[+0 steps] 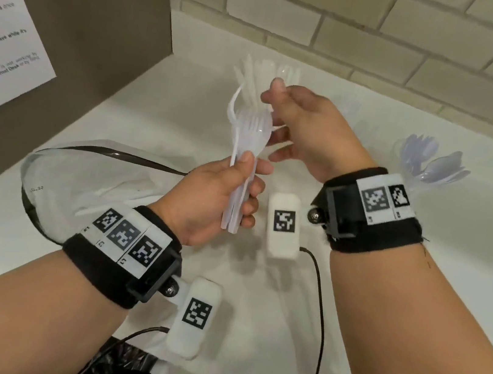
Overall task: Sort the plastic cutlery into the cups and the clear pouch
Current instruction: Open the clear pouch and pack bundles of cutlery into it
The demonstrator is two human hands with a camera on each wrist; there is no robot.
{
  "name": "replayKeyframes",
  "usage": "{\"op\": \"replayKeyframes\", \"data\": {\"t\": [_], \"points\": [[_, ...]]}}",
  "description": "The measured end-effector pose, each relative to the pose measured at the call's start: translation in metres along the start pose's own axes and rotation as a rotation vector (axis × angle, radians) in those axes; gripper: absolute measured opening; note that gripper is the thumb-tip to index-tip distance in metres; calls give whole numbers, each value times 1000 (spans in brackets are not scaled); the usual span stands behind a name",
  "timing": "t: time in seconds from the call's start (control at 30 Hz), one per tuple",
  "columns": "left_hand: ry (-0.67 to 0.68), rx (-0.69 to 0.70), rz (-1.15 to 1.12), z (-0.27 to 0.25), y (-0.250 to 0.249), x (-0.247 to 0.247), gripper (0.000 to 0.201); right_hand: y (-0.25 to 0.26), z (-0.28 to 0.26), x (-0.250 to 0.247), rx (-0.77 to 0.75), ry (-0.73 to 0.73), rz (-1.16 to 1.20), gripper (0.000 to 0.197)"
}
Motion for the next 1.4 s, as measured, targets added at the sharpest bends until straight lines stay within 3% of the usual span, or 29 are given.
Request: {"op": "replayKeyframes", "data": {"t": [0.13, 0.27, 0.43, 0.53, 0.73, 0.8, 0.87, 0.93, 1.1, 1.23, 1.4], "points": [[112, -63, 60, 6, 17, 23, 38, -5, -27, -14, -106, 7, -209, 27], [114, -70, 109, 12, 25, 34, 38, -21, -37, -38, -58, -28, -186, 25], [59, -29, 246, 15, 35, 43, 26, -35, -43, -64, 18, -218, -160, 13], [0, -10, 333, 16, 38, 43, 21, -36, -44, -72, -1, -302, -116, 22], [-15, -10, 377, 16, 44, 39, 20, -19, -49, -95, -82, -532, 134, 8], [-21, 12, 381, 15, 42, 39, 21, -20, -46, -95, -36, -477, 69, 17], [-28, 33, 375, 16, 40, 38, 20, -29, -42, -82, 70, -326, -69, 31], [-28, 56, 376, 17, 37, 37, 20, -36, -40, -66, 80, -223, -57, 27], [-37, 71, 409, 18, 38, 28, 20, -27, -36, -70, -23, -405, 156, 24], [-55, 88, 412, 17, 38, 22, 21, -6, -40, -98, -157, -596, 481, 14], [-126, 133, 443, 21, 27, 21, 18, -19, -30, -77, 12, -438, 126, 19]]}}
Point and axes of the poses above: each hand's wrist, its own z-axis towards the middle knuckle, its own x-axis out of the palm, y = z × x, the point moved 8 cm from there along z, towards the middle knuckle, and after that the axes turned 1 degree about x, right-handed, at the moved point
